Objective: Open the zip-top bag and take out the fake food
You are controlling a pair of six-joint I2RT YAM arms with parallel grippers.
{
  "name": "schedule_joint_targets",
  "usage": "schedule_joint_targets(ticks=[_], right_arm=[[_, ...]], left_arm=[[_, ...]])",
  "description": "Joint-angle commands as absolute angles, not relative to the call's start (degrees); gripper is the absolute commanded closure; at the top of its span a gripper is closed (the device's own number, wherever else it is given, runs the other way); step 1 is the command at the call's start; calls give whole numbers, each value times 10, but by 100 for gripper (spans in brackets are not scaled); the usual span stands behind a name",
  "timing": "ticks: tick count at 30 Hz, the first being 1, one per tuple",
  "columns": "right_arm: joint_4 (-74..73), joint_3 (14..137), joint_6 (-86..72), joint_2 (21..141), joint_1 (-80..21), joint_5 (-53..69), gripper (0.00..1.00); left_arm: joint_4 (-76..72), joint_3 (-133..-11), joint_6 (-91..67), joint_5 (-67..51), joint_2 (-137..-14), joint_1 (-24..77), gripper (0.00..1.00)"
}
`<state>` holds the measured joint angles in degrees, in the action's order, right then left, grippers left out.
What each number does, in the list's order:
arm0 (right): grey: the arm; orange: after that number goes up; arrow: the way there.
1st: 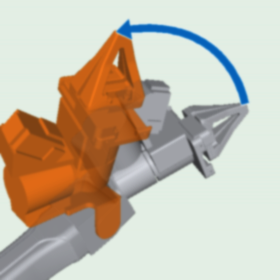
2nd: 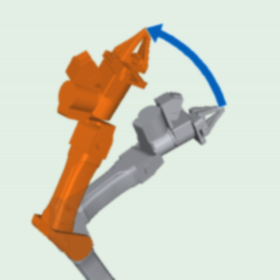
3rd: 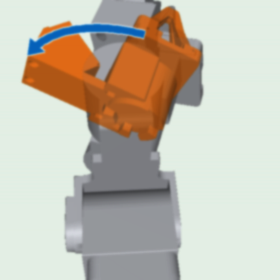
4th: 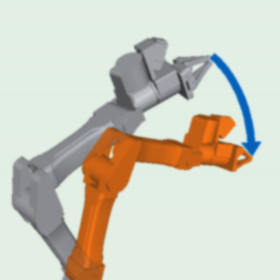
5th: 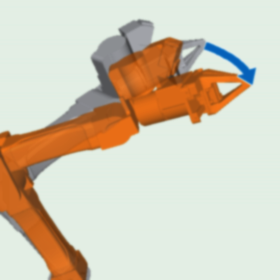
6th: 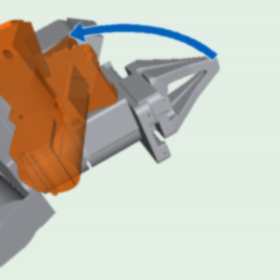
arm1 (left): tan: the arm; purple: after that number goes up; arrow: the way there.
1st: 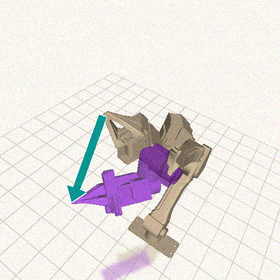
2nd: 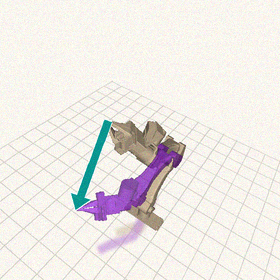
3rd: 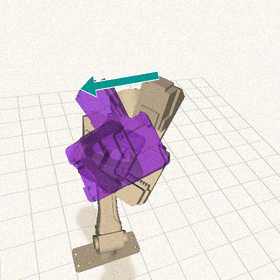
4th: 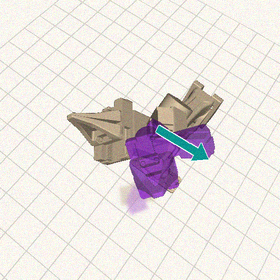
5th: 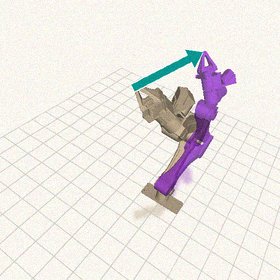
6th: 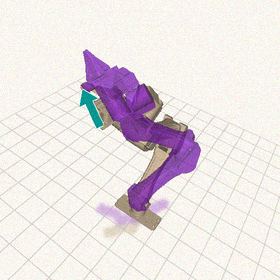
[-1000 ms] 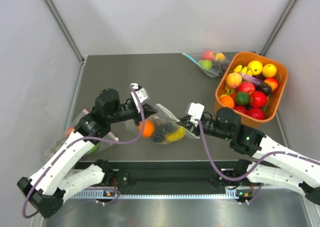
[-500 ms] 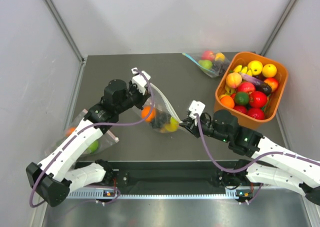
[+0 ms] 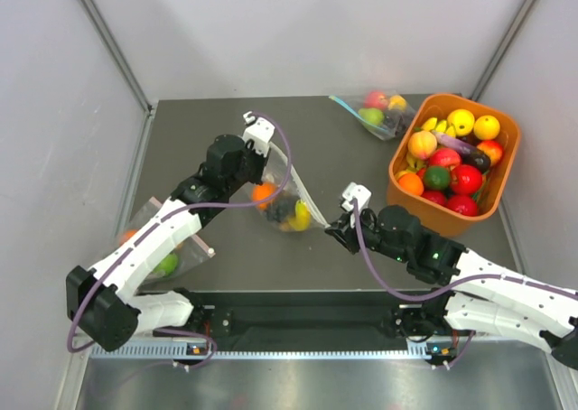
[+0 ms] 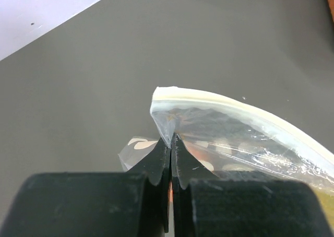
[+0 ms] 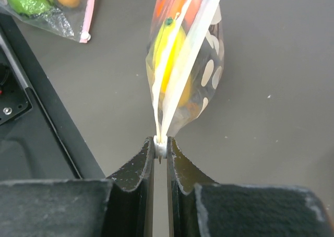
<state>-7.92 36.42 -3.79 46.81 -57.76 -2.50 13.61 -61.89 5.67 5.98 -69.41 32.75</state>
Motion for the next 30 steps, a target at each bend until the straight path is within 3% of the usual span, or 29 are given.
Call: schedule_joint_targets(ticks=[1,2,5,6,10,18,30], right_arm=[[-95,355,-69,468,-591,-12,98],[-94,357,-69,467,-592,-12,96],[-104,376,-61,465,-592,-31,68],[-107,384,-53,465,-592,-41,53],[-105,427,-36,470,-591,-78,31],[-18,479,-12,530,-536,-86,27],[96,479,14,586,-394,55,30]], left_arm=[[49,-607,70,111,-678,303,100],[47,-601,74,90,-674,303,100],[33,-578,85,4,-649,303,100],[32,-572,93,-23,-633,302,100],[25,-541,115,-137,-597,303,100],[42,-533,139,-222,-579,303,100],[61,-535,154,-273,-578,302,100]])
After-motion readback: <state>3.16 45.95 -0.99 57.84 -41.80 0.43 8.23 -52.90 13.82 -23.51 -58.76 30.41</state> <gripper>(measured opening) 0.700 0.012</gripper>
